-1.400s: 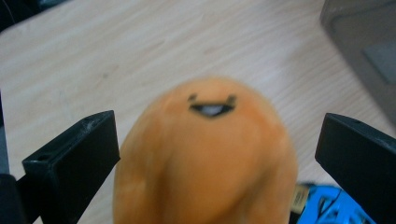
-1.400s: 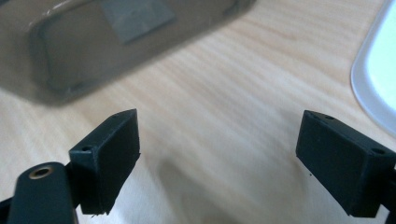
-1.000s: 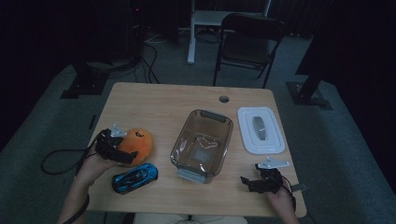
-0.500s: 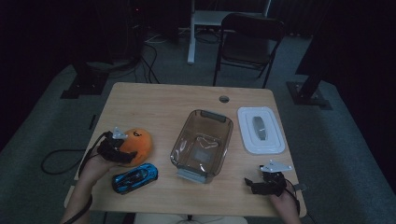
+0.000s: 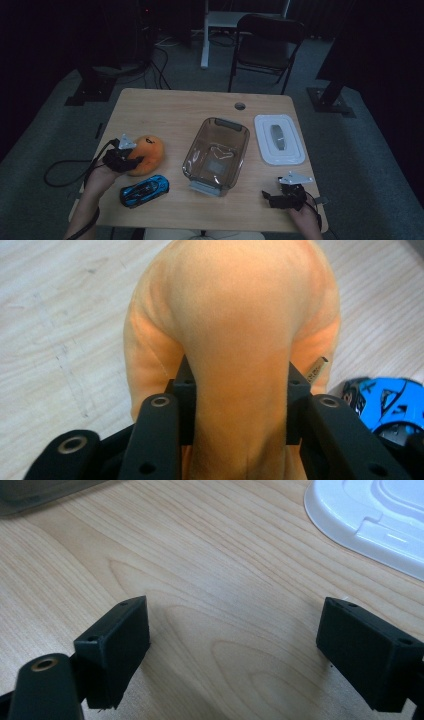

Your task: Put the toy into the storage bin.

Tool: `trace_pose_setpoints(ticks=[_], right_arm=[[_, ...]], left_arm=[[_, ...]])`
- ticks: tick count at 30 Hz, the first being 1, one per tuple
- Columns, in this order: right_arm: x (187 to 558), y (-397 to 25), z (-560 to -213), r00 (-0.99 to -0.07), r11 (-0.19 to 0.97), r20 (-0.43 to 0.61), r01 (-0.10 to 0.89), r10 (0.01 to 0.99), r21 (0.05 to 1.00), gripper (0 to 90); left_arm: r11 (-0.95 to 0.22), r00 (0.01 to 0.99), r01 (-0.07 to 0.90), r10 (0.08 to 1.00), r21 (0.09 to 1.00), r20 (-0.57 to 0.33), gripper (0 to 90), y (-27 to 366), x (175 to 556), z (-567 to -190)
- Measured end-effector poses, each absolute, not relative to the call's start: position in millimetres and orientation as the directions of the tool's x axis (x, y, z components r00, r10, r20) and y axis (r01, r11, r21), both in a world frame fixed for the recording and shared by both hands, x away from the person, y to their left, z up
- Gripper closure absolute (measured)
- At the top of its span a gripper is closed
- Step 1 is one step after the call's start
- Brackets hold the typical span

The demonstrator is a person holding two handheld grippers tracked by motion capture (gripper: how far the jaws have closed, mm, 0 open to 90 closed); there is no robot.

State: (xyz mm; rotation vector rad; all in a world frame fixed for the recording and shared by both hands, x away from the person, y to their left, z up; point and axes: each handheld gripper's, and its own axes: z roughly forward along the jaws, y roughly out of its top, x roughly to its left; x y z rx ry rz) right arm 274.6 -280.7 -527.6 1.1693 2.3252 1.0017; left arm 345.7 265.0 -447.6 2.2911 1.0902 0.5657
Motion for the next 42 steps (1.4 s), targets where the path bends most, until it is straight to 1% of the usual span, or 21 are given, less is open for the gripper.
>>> trace_pose_setpoints(ticks=[6,17,26,42], right_arm=[[274.6,-280.7,-527.6,-0.597,0.409,0.004,0.554,0.802,0.725,13.3],[274.6,-280.7,-527.6,-0.597,0.409,0.004,0.554,0.802,0.725,13.3],[274.6,-280.7,-527.6,-0.597,0.409,0.003,0.554,0.802,0.725,13.3],[274.5,-280.2,-527.7,-0.593,0.406,0.003,0.555,0.805,0.726,13.2]], left_arm=[[-0.502,0.589,0.563,0.801,0.656,0.108,65.8,264.6,349.5,-429.9],[-0.537,0.621,0.524,0.772,0.661,0.135,65.7,253.7,354.0,-394.8],[-0.562,0.652,0.474,0.742,0.678,0.159,65.6,232.2,360.6,-361.9],[-0.587,0.717,0.395,0.678,0.707,0.163,65.5,190.7,377.3,-323.2]])
